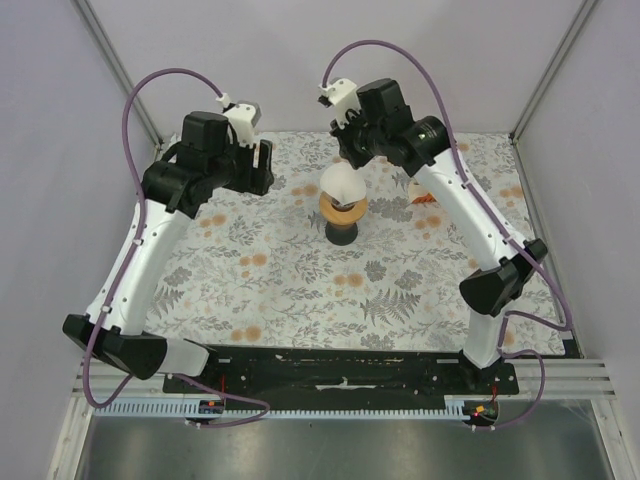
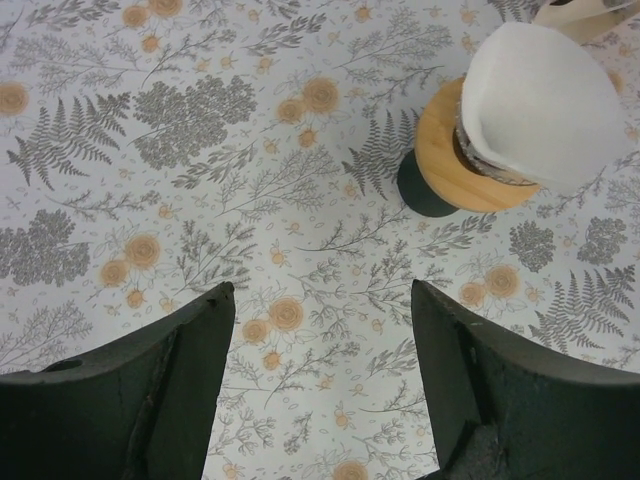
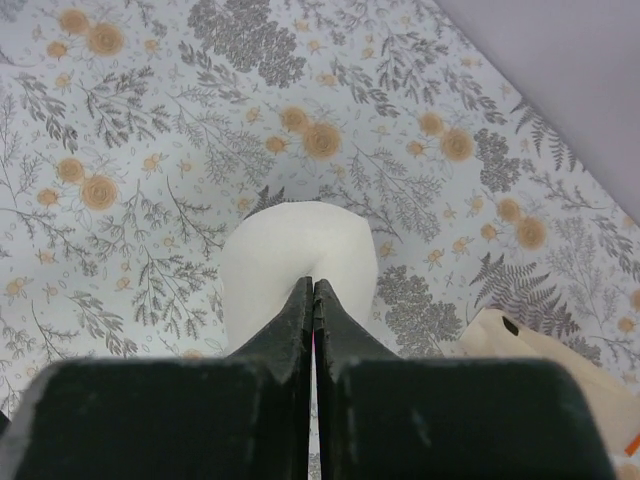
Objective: Place the coffee filter in the dripper
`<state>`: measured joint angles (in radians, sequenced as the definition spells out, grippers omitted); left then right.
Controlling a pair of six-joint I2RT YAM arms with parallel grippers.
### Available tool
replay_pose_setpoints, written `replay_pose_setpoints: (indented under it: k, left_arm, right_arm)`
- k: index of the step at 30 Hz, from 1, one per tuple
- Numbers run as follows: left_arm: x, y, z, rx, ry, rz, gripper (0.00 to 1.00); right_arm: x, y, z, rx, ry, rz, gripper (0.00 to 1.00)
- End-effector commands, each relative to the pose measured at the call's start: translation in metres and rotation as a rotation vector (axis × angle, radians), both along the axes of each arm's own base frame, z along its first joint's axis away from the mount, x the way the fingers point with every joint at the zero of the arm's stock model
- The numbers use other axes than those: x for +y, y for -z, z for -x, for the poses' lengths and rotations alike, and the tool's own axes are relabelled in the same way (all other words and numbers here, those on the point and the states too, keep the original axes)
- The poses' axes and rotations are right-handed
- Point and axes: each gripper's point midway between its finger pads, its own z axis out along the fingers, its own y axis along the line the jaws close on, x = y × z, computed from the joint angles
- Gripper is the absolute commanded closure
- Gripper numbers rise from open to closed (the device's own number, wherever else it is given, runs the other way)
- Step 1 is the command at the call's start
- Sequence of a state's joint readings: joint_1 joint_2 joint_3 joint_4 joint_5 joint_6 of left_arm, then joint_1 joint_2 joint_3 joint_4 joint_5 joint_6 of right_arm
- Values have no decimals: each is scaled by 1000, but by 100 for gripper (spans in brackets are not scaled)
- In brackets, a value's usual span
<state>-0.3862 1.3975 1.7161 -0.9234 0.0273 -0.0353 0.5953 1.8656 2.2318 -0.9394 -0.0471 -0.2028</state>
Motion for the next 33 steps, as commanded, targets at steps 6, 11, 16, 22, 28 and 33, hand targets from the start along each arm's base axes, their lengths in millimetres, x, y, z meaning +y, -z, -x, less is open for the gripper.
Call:
replay_pose_setpoints:
  k: [6, 11, 16, 22, 28, 33]
  left_arm:
    - [34, 3, 2, -24, -111, 31, 23]
    - [37, 11, 6, -10, -114, 26, 23]
    - [35, 20, 6, 13, -108, 31, 23]
    - [9, 41, 1, 92, -47, 130, 28]
    - [-48, 45, -22, 179, 38, 408, 48]
    - [-78, 49, -36, 223, 88, 489, 49]
  right_arm:
    - [8, 115, -5, 248, -2, 181, 100]
    - [17, 150, -2, 327, -33, 205, 100]
    - [22, 166, -3, 352, -44, 212, 100]
    - [23, 167, -4, 348, -53, 206, 100]
    - [22, 183, 0, 378, -41, 211, 100]
    - [23, 182, -2, 364, -33, 208, 100]
